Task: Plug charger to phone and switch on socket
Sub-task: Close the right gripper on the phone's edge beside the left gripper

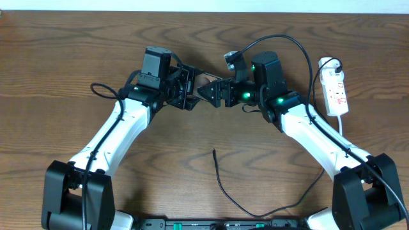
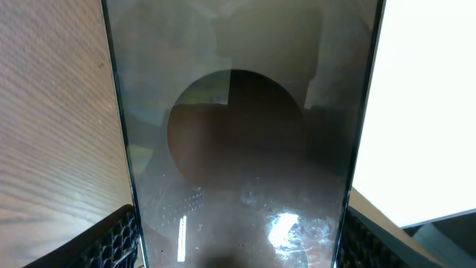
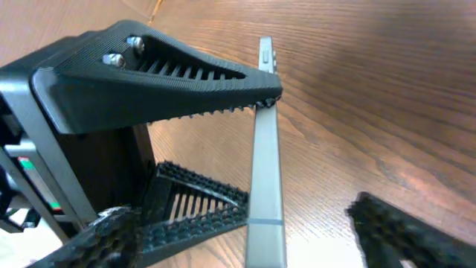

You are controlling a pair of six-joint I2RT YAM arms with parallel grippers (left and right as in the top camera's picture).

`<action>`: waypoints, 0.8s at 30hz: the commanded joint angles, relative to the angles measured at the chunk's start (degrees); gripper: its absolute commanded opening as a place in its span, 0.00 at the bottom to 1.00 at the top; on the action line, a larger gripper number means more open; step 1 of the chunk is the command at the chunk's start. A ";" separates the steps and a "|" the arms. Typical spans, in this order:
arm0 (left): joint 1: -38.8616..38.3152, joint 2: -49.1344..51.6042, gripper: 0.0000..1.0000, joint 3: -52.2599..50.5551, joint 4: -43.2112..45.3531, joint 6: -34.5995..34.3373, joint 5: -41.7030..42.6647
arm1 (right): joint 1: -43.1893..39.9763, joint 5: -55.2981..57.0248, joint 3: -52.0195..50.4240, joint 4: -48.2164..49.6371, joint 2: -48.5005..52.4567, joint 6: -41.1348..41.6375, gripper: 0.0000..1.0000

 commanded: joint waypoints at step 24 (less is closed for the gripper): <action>-0.09 -1.57 0.07 1.64 1.14 -6.25 5.29 | 2.47 5.16 1.01 0.11 0.42 0.04 0.76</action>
